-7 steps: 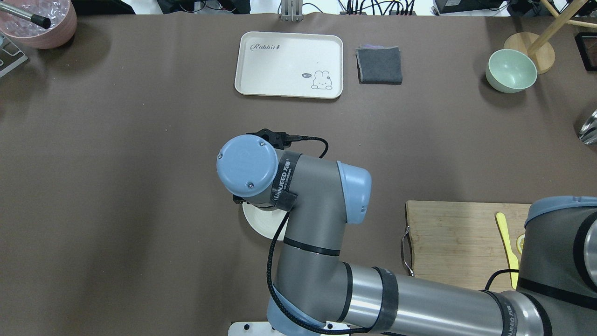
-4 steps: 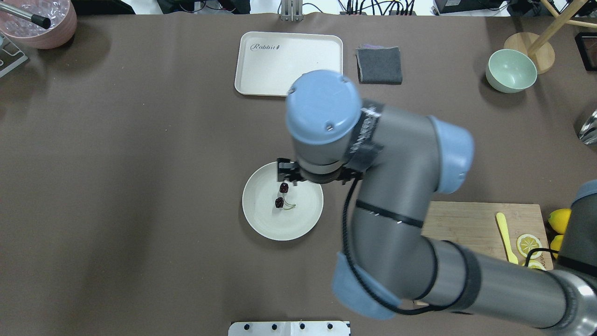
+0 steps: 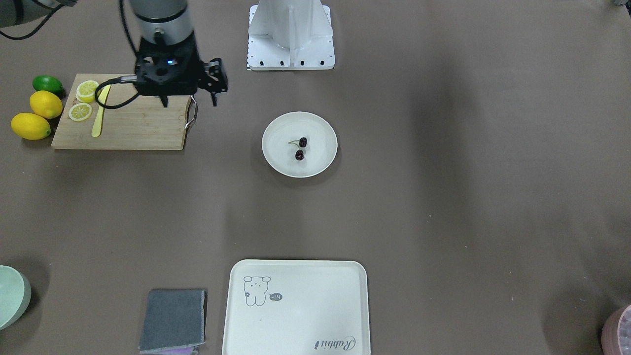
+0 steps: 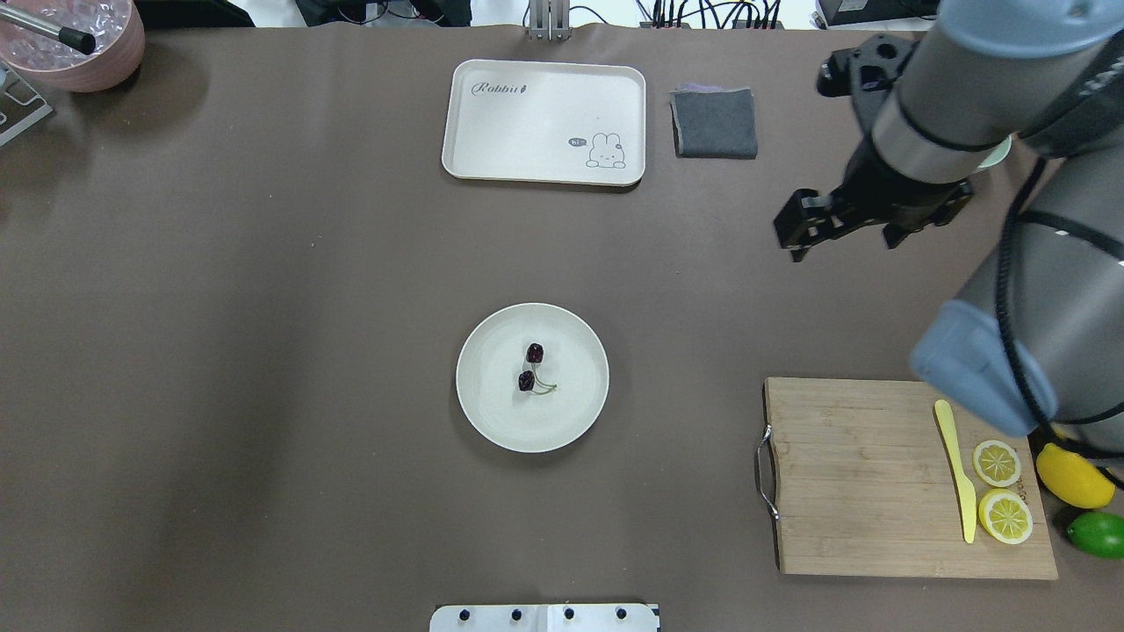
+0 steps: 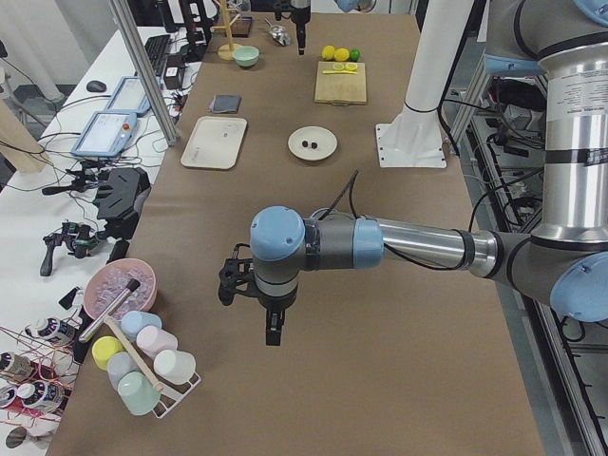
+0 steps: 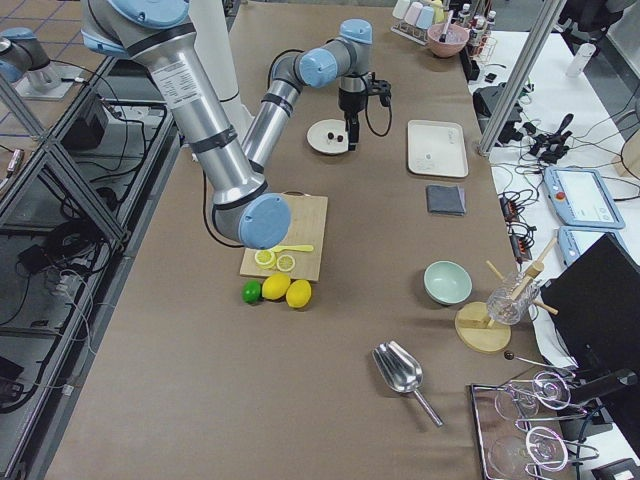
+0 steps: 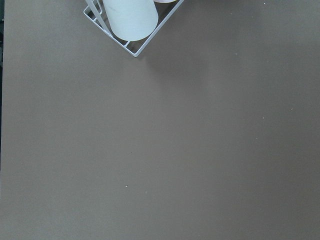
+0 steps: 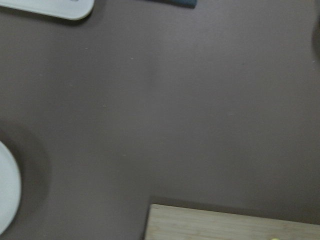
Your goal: Place red cherry on plate
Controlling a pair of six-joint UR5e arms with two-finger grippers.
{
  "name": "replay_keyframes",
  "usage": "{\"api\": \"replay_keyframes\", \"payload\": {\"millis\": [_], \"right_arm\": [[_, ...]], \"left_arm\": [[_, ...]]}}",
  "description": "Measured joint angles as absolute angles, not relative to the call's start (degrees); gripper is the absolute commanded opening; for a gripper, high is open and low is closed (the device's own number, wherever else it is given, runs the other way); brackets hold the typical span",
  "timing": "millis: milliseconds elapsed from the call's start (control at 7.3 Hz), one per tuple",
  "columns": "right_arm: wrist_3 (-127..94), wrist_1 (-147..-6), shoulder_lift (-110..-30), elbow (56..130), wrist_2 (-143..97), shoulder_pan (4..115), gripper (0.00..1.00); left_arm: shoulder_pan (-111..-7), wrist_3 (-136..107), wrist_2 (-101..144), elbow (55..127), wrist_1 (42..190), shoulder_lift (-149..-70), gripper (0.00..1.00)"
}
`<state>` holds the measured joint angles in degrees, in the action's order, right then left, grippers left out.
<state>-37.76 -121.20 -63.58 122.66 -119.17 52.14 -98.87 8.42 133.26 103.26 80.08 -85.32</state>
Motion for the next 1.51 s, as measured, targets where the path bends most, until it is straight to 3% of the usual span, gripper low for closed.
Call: {"api": "replay_keyframes", "payload": {"millis": [411,822,1507], "right_arm": [[-8.76,-121.34,-76.98,122.39,-124.37,70.08,1.0],[17.27,-121.14,-85.21,116.87,-126.69,86.5,1.0],[31.15,-121.05,-89.78,116.15,-131.72,94.65,1.0]], "left_arm": [[-98.8,8.51,133.43,103.38,80.1,-85.7,0.98],[-98.79,8.46,137.35,103.02,79.97,-85.5,0.98],[-98.84,8.6,138.16,102.52,80.23,-85.17,0.98]]}}
